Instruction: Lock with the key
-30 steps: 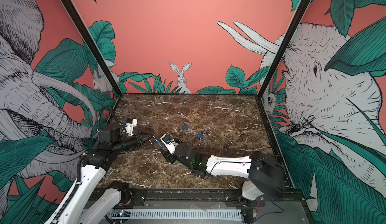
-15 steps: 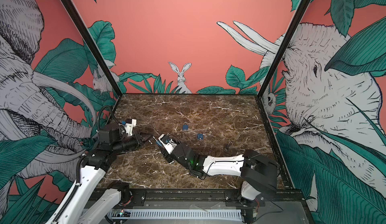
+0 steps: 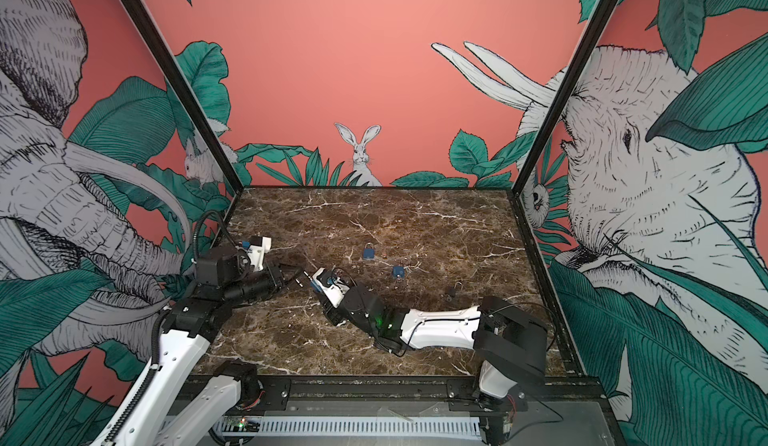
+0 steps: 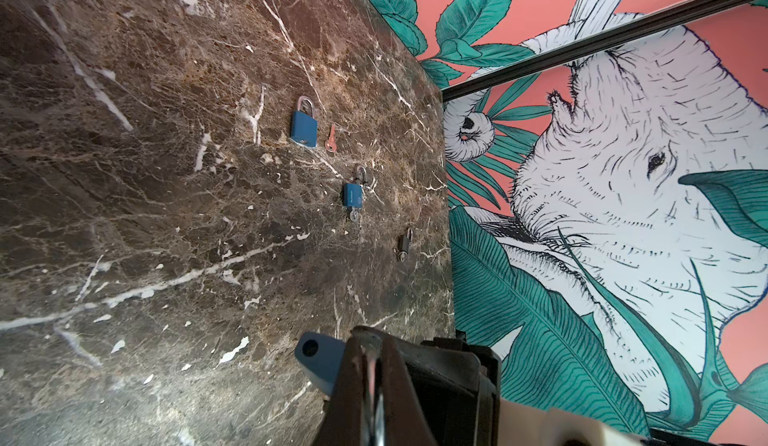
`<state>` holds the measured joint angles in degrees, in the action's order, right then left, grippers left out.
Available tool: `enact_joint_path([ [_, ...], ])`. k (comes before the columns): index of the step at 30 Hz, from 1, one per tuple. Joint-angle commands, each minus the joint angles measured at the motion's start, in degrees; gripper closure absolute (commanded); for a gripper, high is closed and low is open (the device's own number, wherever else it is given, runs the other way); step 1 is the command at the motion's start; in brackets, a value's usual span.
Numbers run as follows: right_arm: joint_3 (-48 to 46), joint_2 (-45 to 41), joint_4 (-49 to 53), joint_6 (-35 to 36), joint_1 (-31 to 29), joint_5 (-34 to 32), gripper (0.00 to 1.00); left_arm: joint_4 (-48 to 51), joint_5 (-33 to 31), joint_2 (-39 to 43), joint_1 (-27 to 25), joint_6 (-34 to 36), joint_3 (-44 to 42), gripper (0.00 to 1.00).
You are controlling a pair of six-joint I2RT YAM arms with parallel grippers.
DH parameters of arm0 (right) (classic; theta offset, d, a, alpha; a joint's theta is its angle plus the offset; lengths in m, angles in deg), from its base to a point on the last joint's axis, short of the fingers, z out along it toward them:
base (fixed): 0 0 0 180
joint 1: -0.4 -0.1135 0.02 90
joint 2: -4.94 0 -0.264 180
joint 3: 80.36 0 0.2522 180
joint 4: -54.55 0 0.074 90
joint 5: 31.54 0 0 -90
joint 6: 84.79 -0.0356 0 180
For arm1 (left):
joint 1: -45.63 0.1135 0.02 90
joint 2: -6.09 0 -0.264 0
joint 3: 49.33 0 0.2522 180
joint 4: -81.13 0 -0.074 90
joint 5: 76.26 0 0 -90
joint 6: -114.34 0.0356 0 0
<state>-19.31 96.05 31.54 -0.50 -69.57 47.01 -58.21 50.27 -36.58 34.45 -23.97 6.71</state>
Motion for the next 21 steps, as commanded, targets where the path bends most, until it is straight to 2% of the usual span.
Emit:
enact_joint_path([
  [1,1.84,0.21,-0.41,-0.52,0.19,0.69,0.65,-1.1,0.57,0.45,-0.05,-0.39,2.41,1.0],
  [10,2.97,1.7,3.09,-2.47,0.82,1.79,0.68,-0.86,0.6,0.42,-0.01,-0.37,2.87,1.0],
  [21,2.31,1.17,2.04,-2.82,1.13,1.81,0.73,-0.7,0.56,0.67,-0.07,-0.11,2.49,1.0],
])
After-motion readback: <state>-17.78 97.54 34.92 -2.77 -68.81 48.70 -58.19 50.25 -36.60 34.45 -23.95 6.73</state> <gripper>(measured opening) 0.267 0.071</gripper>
